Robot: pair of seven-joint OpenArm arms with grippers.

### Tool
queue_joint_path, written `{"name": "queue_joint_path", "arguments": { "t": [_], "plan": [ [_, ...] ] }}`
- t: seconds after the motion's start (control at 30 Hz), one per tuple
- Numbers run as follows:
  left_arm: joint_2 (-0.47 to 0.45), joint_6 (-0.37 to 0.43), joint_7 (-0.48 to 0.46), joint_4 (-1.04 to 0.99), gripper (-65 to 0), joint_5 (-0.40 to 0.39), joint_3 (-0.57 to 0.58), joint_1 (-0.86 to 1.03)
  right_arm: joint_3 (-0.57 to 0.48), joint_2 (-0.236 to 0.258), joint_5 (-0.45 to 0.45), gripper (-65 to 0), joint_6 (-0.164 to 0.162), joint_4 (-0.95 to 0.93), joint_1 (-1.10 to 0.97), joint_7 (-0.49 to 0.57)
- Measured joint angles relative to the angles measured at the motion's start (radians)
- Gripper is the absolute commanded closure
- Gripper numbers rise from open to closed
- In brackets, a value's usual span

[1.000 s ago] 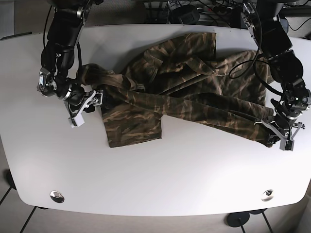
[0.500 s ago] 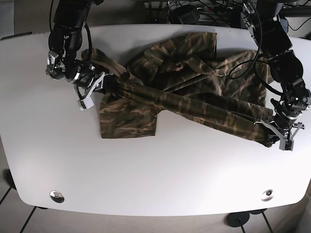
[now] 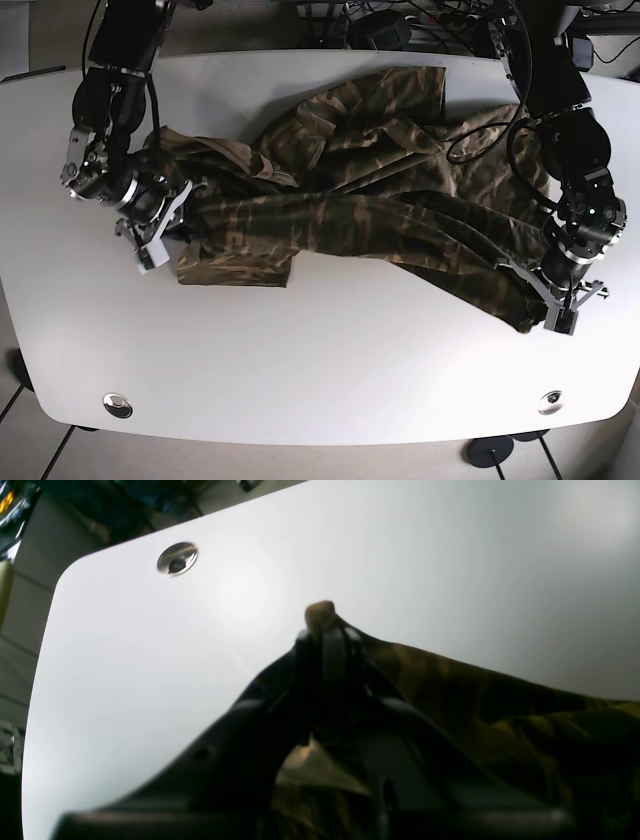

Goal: Fold the T-shirt properly
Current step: 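Lift the shirt with both grippers and lay it flat, shaking it out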

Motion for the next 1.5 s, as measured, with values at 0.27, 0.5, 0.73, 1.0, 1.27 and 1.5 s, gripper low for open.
{"name": "queue_joint_path", "arguments": {
  "t": [0.27,0.5,0.73,1.0,1.27,1.5],
  "plan": [
    [0.052,0.004,0.067,-0.092,0.0,0.001,0.122,-0.332,-0.045,0.137,-0.011,-1.9,-0.008,-0.286,0.481,-0.034],
    [0.081,0.004,0.070,-0.296,0.0,0.004,0.126,-0.685,-0.204,0.212,0.000,-1.9,-0.004,-0.463,0.901,-0.033],
    [0.035,0.004,0.059,-0.380,0.0,-0.003,0.123,-0.951,-0.322,0.232,0.027,-1.9,-0.004,-0.527,1.194,-0.014],
    [-0.027,0.001,0.071,-0.188,0.0,0.002,0.109,-0.654,-0.247,0.222,0.043,-1.9,0.000,-0.220,0.929,-0.107],
    [0.012,-0.006,0.067,0.056,0.0,-0.005,-0.067,-0.031,-0.010,0.013,0.028,-1.9,0.001,0.143,0.198,-0.171],
    [0.070,-0.108,0.057,0.103,0.0,-0.003,-0.171,0.237,0.035,-0.023,0.014,-1.9,-0.007,0.298,-0.149,-0.163]
  ]
}}
